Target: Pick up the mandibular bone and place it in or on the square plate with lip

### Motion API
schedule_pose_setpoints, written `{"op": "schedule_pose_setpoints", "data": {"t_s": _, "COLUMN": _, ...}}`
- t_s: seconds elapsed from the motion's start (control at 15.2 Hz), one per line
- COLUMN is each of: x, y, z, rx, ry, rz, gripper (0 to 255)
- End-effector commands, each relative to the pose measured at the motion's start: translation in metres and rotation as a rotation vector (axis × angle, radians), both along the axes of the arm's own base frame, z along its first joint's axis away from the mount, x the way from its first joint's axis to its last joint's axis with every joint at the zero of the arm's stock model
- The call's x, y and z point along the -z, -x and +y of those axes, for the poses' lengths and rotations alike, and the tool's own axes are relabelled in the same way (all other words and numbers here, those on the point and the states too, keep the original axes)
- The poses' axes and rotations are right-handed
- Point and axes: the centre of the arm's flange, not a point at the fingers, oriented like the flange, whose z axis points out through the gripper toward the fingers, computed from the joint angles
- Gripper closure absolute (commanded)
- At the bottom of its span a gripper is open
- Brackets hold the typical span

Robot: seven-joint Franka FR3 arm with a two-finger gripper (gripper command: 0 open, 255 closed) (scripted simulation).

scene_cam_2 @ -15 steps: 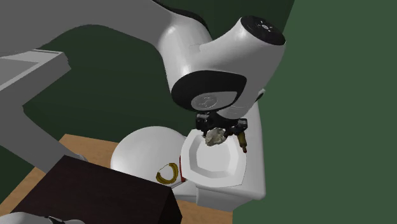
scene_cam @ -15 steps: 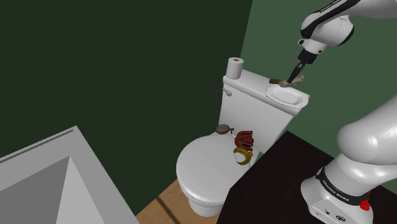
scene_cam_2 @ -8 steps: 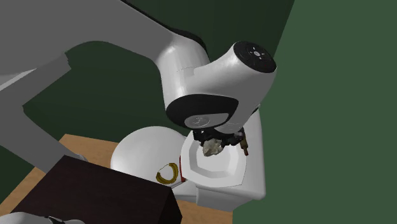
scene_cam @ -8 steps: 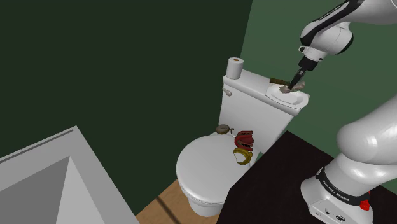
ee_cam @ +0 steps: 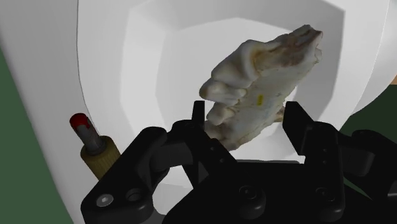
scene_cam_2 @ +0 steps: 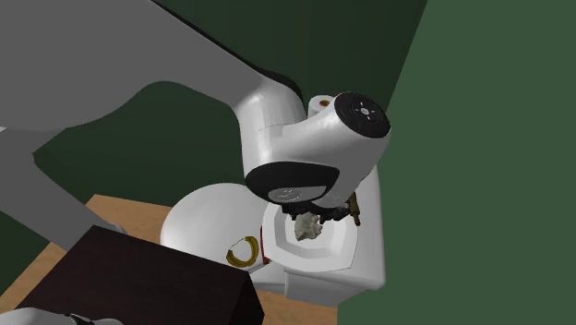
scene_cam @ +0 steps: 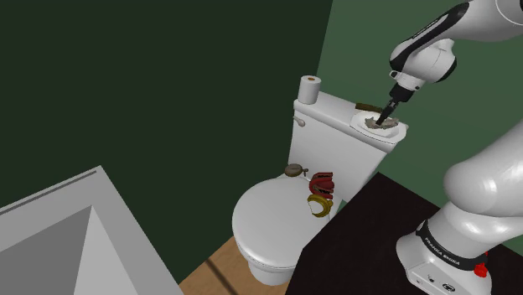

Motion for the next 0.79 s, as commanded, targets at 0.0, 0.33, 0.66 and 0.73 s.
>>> {"op": "schedule_pose_setpoints", "data": {"t_s": 0.0, "x": 0.0039, "y": -0.0011, "z": 0.0013, "rx": -0.002, "ry": -0.001, "rz": 0.0, "gripper": 255}}
{"op": "schedule_pose_setpoints", "data": {"t_s": 0.33, "x": 0.0039, "y": -0.0011, "z": 0.0013, "rx": -0.002, "ry": -0.001, "rz": 0.0, "gripper": 255}}
{"op": "schedule_pose_setpoints", "data": {"t_s": 0.66, "x": 0.0047, "y": -0.0008, "z": 0.0009, "rx": -0.002, "ry": -0.001, "rz": 0.0, "gripper": 0}}
{"op": "schedule_pose_setpoints", "data": {"t_s": 0.73, "x": 0.0047, "y": -0.0008, "z": 0.0009, "rx": -0.002, "ry": -0.001, "rz": 0.0, "gripper": 0}}
